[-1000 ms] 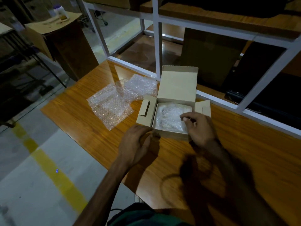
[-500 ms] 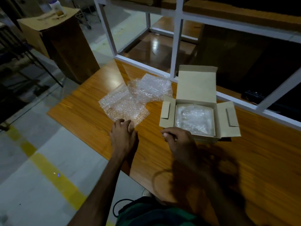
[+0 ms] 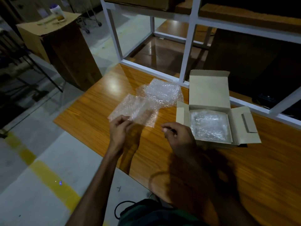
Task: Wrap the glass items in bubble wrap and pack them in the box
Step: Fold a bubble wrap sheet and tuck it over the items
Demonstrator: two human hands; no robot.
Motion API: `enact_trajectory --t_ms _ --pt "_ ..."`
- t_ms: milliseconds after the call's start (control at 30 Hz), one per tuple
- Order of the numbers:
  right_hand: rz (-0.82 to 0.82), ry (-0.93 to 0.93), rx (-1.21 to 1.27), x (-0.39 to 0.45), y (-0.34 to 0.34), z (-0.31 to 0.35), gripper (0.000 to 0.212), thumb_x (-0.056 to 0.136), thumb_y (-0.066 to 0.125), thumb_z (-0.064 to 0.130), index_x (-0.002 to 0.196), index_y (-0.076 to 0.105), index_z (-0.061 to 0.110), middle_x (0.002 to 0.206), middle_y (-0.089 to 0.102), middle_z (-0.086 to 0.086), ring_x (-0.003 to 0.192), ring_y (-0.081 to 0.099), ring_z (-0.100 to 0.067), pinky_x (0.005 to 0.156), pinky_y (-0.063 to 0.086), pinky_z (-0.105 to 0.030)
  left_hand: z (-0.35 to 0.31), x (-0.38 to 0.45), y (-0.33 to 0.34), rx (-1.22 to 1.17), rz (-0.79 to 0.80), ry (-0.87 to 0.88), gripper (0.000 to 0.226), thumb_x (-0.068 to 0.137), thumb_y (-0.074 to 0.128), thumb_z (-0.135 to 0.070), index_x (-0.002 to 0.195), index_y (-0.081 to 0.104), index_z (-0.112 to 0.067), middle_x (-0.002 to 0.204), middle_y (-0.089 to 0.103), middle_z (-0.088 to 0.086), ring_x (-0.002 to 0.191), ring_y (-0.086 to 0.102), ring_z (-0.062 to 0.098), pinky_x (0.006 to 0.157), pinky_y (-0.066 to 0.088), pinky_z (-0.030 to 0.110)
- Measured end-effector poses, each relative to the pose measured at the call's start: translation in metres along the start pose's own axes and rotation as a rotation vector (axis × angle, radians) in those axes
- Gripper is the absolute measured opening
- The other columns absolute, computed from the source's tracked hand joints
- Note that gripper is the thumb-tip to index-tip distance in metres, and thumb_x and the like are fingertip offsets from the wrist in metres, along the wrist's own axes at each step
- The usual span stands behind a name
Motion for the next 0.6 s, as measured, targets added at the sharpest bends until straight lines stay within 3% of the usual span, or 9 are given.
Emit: enact_trajectory --t_ms 100,167,267,333,433,500,600 --pt "-0.004 -0.048 0.026 0.011 0.008 0.015 0.047 0.102 0.066 0.017 0.146 0.058 0.028 0.124 0.067 0.009 0.096 0.062 0.008 0.079 0.056 -0.02 -0.035 -0.004 -0.005 -0.214 0.16 -0.13 0.016 0.102 0.056 -0.004 0.087 0.061 -0.002 0.098 0.068 0.026 0.095 0.073 0.031 0.084 0.059 0.04" --pt "0.041 -0.021 0.056 0.022 0.014 0.024 0.067 0.1 0.067 0.014 0.157 0.041 0.037 0.138 0.056 0.011 0.103 0.06 0.006 0.079 0.055 -0.016 -0.057 -0.011 -0.006 -0.26 0.254 -0.171 0.016 0.101 0.057 -0.008 0.085 0.06 -0.006 0.098 0.075 0.021 0.092 0.075 0.034 0.084 0.062 0.041" --pt "0.166 0.001 0.093 0.039 0.02 0.038 0.09 0.095 0.077 0.018 0.162 0.024 0.046 0.157 0.037 0.007 0.129 0.049 -0.003 0.098 0.052 -0.022 -0.088 -0.022 -0.007 -0.307 0.37 -0.184 0.012 0.095 0.061 -0.015 0.092 0.061 -0.004 0.096 0.075 0.016 0.087 0.075 0.031 0.078 0.064 0.038" --pt "0.236 0.004 0.121 0.049 0.023 0.046 0.1 0.087 0.085 0.028 0.162 0.02 0.045 0.157 0.034 0.009 0.133 0.044 -0.004 0.104 0.045 -0.026 -0.107 -0.026 -0.01 -0.32 0.439 -0.162 0.015 0.097 0.063 -0.019 0.099 0.062 -0.004 0.102 0.074 0.018 0.09 0.075 0.032 0.073 0.064 0.035" --pt "0.347 0.063 0.328 0.061 0.025 0.052 0.079 0.083 0.088 0.024 0.151 0.047 0.026 0.132 0.055 0.02 0.115 0.055 0.01 0.087 0.048 -0.007 -0.134 -0.024 -0.018 -0.334 0.446 -0.114 0.013 0.099 0.06 -0.022 0.1 0.065 -0.01 0.105 0.073 0.016 0.091 0.074 0.031 0.069 0.062 0.031" --pt "0.374 0.092 0.351 0.065 0.024 0.049 0.054 0.083 0.088 0.028 0.131 0.066 0.016 0.127 0.064 0.015 0.115 0.062 0.001 0.09 0.056 -0.019 -0.147 -0.02 -0.023 -0.339 0.392 -0.09 0.015 0.102 0.058 -0.023 0.1 0.066 -0.011 0.102 0.074 0.014 0.089 0.074 0.029 0.067 0.061 0.03" --pt "0.36 0.05 0.35 0.061 0.023 0.046 0.025 0.086 0.086 0.026 0.105 0.075 0.014 0.133 0.064 0.009 0.122 0.06 -0.007 0.088 0.058 -0.026 -0.162 -0.012 -0.028 -0.316 0.306 -0.035 0.02 0.104 0.057 -0.027 0.106 0.065 -0.009 0.098 0.074 0.01 0.086 0.074 0.027 0.064 0.061 0.028"
Point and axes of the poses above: each hand's wrist, its own x-axis towards the middle knuckle, its own y-axis out of the palm, z = x × y, the point moved 6 cm from there along x, towards the middle knuckle
